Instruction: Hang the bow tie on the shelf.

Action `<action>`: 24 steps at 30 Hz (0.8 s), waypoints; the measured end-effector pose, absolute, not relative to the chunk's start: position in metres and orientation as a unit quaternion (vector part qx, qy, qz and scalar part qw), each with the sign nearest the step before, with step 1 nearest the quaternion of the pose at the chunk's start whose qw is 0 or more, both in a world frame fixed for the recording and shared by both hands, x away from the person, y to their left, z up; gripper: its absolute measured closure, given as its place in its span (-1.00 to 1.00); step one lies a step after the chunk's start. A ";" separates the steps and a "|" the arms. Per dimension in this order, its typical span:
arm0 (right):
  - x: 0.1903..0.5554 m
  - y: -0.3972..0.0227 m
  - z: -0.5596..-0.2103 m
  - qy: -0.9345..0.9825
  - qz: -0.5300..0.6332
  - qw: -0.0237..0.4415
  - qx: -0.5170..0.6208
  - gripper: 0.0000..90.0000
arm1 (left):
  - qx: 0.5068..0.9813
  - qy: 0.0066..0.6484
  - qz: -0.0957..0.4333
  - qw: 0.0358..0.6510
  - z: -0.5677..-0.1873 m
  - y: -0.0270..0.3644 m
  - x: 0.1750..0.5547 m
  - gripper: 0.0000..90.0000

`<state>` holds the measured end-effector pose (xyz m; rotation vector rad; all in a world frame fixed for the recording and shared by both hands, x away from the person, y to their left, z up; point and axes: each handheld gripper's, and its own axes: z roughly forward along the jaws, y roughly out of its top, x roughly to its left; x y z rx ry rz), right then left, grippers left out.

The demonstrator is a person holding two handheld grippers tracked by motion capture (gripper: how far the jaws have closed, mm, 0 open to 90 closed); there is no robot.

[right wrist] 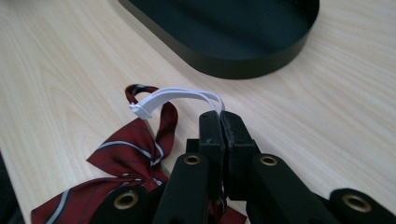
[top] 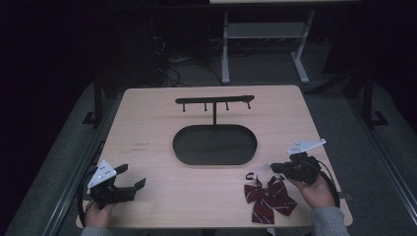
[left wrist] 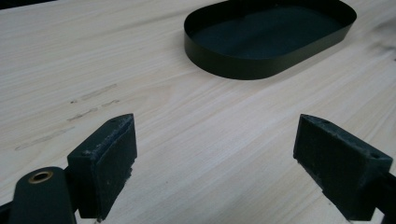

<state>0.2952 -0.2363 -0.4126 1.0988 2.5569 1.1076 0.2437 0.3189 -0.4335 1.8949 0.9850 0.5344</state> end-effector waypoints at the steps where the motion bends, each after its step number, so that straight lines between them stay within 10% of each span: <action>1: 0.295 -0.236 -0.413 0.851 0.369 0.073 0.366 0.94 | 0.767 0.399 0.216 0.453 -0.433 0.319 0.244 -0.71; 24: 0.309 -0.202 -0.361 0.884 0.368 0.020 0.288 0.94 | 0.765 0.407 0.215 0.450 -0.434 0.319 0.244 -0.71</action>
